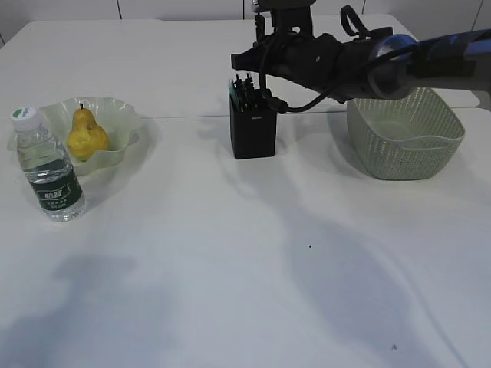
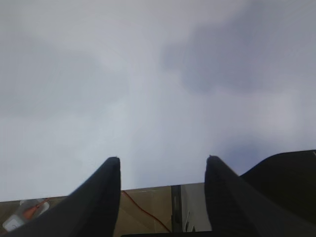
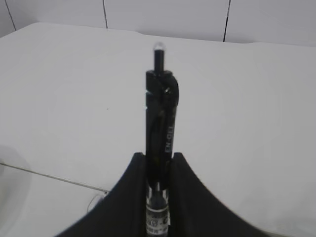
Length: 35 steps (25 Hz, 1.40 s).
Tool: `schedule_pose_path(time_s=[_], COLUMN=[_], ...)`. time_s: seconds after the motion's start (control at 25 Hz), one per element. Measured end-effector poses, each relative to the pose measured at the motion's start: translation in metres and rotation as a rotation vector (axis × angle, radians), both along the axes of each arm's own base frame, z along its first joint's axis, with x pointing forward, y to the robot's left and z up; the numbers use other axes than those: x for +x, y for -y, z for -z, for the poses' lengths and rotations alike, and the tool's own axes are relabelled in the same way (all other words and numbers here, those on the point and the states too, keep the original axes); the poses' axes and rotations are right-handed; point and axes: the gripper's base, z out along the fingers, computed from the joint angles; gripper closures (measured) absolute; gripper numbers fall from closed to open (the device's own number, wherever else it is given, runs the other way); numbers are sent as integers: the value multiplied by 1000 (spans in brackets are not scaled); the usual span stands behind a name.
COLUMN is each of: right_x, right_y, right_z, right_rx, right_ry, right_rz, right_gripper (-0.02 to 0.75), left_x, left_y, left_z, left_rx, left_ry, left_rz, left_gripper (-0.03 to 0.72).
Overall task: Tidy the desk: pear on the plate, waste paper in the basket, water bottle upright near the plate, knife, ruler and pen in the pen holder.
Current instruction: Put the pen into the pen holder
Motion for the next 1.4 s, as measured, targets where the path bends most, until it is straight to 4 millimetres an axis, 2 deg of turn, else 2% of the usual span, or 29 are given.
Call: schedule_pose_path(time_s=[0.36,0.68,1.04,1.24,1.4], right_x=[1,3,2,1,0], right_y=[0,-1,-1,-2,-4], right_z=[1,22,23,25,27], right_rx=[0,-10,-4,22,26], right_ry=[4,-42,-53,-91,-117], right_rz=[4,-1,-3,-7,-18], right_gripper=[638,638,633,595,505], left_x=[0,0,0,0,0], left_y=[0,0,0,0,0], left_z=[0,0,0,0,0], left_rx=[0,0,0,0,0], left_ry=[0,0,1,1,1], left_rz=[0,0,0,0,0], left_gripper=[304,304,305,305,304])
